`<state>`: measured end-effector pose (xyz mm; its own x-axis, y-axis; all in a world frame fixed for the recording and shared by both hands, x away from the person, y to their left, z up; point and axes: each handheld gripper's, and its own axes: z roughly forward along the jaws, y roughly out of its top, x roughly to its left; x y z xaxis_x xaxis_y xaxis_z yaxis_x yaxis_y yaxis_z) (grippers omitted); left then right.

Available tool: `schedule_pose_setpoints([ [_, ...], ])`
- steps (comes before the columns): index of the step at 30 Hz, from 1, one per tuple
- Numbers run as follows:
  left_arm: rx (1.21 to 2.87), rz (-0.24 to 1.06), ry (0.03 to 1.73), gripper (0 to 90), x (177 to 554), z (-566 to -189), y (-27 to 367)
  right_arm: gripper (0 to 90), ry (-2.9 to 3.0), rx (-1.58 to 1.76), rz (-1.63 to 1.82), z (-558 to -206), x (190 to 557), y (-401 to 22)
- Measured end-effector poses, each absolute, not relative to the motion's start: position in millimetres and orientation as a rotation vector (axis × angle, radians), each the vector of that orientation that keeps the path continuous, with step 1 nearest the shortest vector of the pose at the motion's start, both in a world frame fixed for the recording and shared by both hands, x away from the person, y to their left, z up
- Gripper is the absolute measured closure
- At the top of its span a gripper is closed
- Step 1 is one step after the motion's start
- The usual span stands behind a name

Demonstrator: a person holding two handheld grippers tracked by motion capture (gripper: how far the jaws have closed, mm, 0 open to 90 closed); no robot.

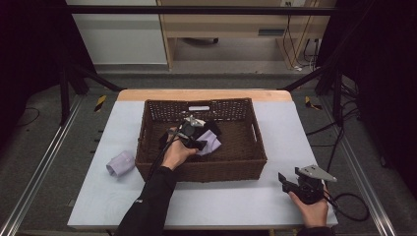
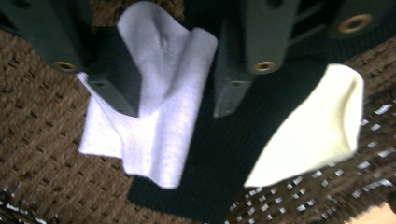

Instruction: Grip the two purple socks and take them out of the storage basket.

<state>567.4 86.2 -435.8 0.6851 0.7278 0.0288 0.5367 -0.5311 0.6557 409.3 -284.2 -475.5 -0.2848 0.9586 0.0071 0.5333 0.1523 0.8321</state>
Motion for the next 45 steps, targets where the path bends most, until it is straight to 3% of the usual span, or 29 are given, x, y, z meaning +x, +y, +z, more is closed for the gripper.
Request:
schedule_pose_setpoints([
  [6, 2.314, 0.381, 0.967, 76.5, 564.4, -433.4, 83.8, 33.0, 1.891, 1.418, 1.021, -475.3, 408.9, -284.4],
  [10, 2.327, 0.374, 0.966, 84.8, 563.5, -431.7, 83.8, 33.0, 1.891, 1.412, 1.018, -475.4, 408.9, -284.7],
  [15, 2.306, 0.371, 0.973, 86.3, 562.9, -429.7, 84.5, 33.0, 1.891, 1.41, 1.018, -475.1, 408.5, -285.1],
  [45, 1.801, 0.491, 0.874, 87.3, 543.2, -381.1, 111.9, 33.3, 1.882, 1.409, 1.019, -474.4, 407.7, -286.4],
])
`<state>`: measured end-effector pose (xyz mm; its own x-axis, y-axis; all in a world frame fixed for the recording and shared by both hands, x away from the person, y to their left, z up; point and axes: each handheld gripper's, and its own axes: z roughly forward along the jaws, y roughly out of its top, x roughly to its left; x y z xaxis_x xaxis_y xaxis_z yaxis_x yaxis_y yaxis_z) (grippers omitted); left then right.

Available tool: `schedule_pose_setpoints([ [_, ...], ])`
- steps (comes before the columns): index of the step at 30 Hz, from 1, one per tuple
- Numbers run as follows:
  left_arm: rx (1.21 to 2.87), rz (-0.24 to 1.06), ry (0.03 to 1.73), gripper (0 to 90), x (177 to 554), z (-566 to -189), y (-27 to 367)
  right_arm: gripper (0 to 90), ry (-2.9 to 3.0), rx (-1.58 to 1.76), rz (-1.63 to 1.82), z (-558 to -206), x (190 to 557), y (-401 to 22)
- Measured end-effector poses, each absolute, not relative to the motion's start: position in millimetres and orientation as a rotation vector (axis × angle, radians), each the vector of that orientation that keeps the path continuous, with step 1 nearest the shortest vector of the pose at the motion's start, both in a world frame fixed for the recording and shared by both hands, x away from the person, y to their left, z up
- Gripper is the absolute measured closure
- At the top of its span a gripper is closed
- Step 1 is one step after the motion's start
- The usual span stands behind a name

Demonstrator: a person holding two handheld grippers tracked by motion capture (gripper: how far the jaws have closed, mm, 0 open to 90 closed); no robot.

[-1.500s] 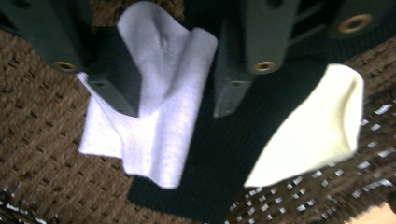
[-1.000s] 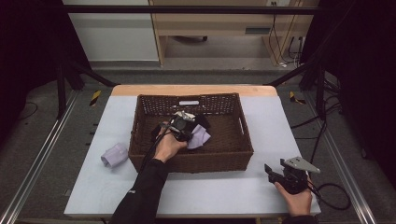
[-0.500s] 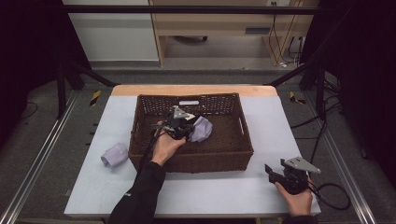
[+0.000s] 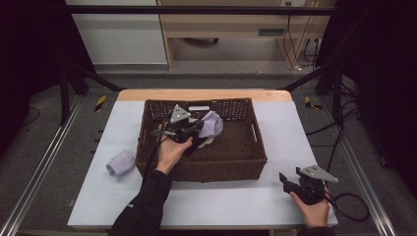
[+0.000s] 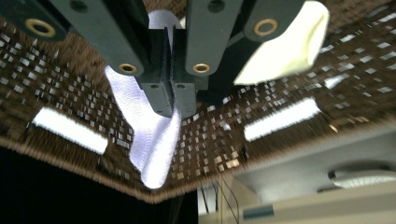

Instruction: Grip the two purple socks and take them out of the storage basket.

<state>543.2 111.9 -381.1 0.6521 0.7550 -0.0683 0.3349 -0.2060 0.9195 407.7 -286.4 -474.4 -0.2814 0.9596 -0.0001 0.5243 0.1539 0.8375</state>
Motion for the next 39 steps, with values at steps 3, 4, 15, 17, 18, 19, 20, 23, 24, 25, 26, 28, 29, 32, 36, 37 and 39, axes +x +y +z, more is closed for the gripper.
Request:
schedule_pose_setpoints([
  [3, 1.745, 0.513, 0.859, 87.3, 537.9, -365.3, 123.3, 33.3, 1.882, 1.418, 1.023, -474.3, 407.7, -285.8],
  [4, 1.728, 0.519, 0.855, 87.3, 535.9, -361.4, 126.1, 33.4, 1.883, 1.417, 1.023, -474.3, 407.8, -285.8],
  [15, 1.64, 0.54, 0.817, 87.3, 510.6, -330.6, 151.0, 33.4, 1.88, 1.42, 1.024, -474.3, 407.5, -285.7],
  [17, 1.628, 0.537, 0.814, 87.3, 505.8, -327.1, 155.2, 33.4, 1.88, 1.42, 1.024, -474.2, 407.5, -285.8],
  [18, 1.628, 0.537, 0.814, 87.3, 505.8, -327.1, 155.2, 33.4, 1.88, 1.412, 1.02, -474.5, 407.7, -286.2],
  [19, 1.621, 0.543, 0.808, 87.3, 500.9, -323.8, 160.0, 33.4, 1.88, 1.412, 1.021, -474.4, 407.6, -286.2],
  [20, 1.615, 0.544, 0.807, 87.3, 498.6, -322.1, 162.4, 33.4, 1.879, 1.415, 1.022, -474.4, 407.5, -286.0],
  [23, 1.603, 0.554, 0.806, 87.3, 492.3, -317.7, 170.0, 33.4, 1.879, 1.414, 1.02, -474.4, 407.6, -286.1],
  [24, 1.598, 0.556, 0.804, 87.3, 490.2, -316.4, 172.8, 33.4, 1.879, 1.414, 1.02, -474.4, 407.6, -286.1],
  [25, 1.598, 0.561, 0.804, 87.3, 487.7, -314.9, 176.6, 33.4, 1.879, 1.417, 1.022, -474.3, 407.5, -285.9],
  [26, 1.594, 0.566, 0.806, 87.3, 485.6, -314.0, 179.6, 33.4, 1.879, 1.422, 1.023, -474.2, 407.3, -285.6],
  [28, 1.589, 0.579, 0.807, 87.3, 481.6, -313.0, 186.3, 33.4, 1.88, 1.421, 1.018, -474.4, 407.3, -285.7],
  [29, 1.59, 0.584, 0.808, 87.3, 480.2, -312.8, 189.2, 33.4, 1.881, 1.421, 1.017, -474.5, 407.4, -285.8],
  [32, 1.57, 0.598, 0.824, 87.3, 475.1, -312.7, 202.4, 33.4, 1.882, 1.418, 1.012, -474.9, 407.6, -285.8],
  [36, 1.549, 0.613, 0.845, 87.3, 469.7, -313.7, 219.3, 33.5, 1.884, 1.418, 1.008, -475.0, 407.6, -285.7],
  [37, 1.546, 0.618, 0.851, 87.3, 468.4, -314.2, 223.5, 33.4, 1.884, 1.418, 1.008, -475.1, 407.6, -285.7],
  [39, 1.532, 0.621, 0.861, 87.3, 465.7, -315.3, 232.0, 33.5, 1.883, 1.417, 1.005, -475.3, 407.8, -285.7],
])
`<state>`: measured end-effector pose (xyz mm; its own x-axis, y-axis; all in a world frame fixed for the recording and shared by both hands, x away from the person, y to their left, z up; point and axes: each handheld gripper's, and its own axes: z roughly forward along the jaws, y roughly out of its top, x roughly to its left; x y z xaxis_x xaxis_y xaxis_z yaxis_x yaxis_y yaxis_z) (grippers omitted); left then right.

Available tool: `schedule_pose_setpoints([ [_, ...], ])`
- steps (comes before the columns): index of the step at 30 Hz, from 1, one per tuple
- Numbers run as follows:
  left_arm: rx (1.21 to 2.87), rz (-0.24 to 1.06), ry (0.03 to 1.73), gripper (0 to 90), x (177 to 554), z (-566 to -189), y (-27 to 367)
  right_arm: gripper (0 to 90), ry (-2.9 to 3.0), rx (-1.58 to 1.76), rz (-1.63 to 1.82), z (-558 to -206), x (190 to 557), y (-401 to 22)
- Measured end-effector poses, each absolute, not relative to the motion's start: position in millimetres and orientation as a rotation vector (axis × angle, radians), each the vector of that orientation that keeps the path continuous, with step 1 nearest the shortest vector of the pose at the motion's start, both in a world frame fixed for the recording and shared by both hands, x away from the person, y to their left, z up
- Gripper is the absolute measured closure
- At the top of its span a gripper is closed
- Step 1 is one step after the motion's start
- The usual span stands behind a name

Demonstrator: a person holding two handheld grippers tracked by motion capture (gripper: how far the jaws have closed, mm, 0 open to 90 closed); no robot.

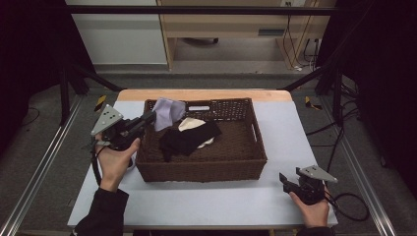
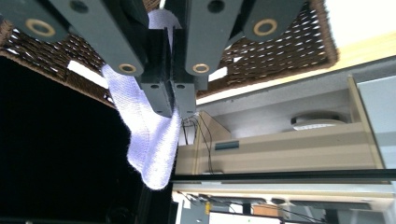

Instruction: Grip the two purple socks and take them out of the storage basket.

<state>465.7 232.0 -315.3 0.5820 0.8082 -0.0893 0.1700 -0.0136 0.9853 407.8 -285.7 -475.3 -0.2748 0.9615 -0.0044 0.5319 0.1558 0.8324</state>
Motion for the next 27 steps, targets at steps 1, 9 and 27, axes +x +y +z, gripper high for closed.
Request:
schedule_pose_setpoints([
  [1, 1.532, 0.621, 0.861, 87.3, 465.7, -315.3, 232.0, 33.5, 1.883, 1.417, 1.005, -475.3, 407.8, -285.7],
  [9, 1.491, 0.673, 0.914, 87.3, 455.8, -318.1, 266.9, 33.5, 1.884, 1.418, 1.001, -475.4, 407.8, -285.5],
  [27, 1.407, 0.75, 1.105, 87.3, 446.9, -353.5, 332.9, 33.7, 1.891, 1.418, 0.99, -476.4, 408.3, -284.6],
])
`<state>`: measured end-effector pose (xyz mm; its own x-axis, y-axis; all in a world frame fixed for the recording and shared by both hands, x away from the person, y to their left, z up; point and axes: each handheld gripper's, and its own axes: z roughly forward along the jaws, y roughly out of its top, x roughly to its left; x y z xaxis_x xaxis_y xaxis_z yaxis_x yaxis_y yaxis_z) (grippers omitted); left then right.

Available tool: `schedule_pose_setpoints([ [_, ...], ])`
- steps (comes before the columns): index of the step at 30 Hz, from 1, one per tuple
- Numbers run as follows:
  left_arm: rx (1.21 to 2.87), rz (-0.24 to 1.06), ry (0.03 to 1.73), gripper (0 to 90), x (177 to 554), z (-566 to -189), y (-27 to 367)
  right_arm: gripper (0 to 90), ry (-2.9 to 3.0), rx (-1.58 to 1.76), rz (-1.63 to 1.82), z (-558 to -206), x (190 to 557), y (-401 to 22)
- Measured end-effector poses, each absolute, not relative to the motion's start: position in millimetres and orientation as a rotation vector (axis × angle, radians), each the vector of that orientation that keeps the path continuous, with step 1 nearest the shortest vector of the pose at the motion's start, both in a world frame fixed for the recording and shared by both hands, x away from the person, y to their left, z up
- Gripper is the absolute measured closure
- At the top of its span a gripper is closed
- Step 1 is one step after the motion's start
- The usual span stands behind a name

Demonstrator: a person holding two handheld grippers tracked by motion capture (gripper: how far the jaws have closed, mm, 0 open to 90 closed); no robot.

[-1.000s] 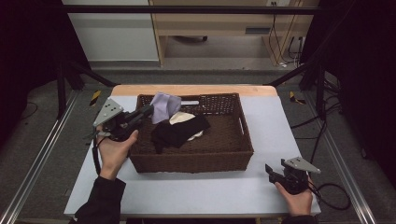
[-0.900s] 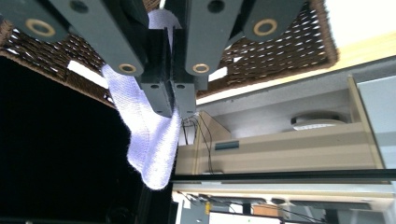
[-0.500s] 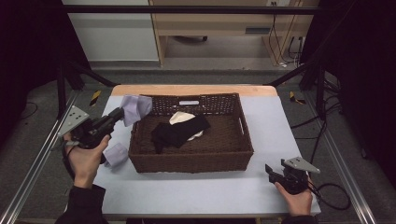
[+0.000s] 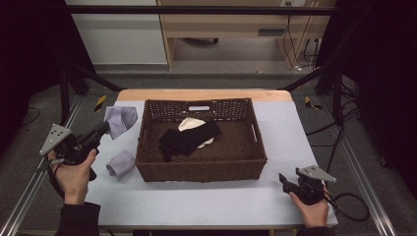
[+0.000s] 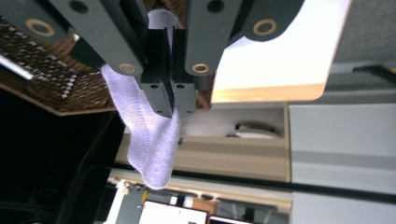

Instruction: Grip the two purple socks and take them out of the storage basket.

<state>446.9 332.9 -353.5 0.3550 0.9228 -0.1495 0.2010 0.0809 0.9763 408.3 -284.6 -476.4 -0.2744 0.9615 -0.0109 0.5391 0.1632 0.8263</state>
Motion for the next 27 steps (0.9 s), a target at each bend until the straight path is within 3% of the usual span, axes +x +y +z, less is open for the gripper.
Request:
schedule_pose_setpoints([
  [12, 1.471, 0.755, 1.227, 87.3, 461.1, -389.0, 339.2, 33.4, 1.891, 1.41, 0.997, -476.5, 407.5, -284.2],
  [27, 1.647, 0.662, 1.332, 87.2, 481.9, -437.4, 330.6, 33.1, 1.914, 1.402, 0.976, -479.0, 407.8, -281.3],
])
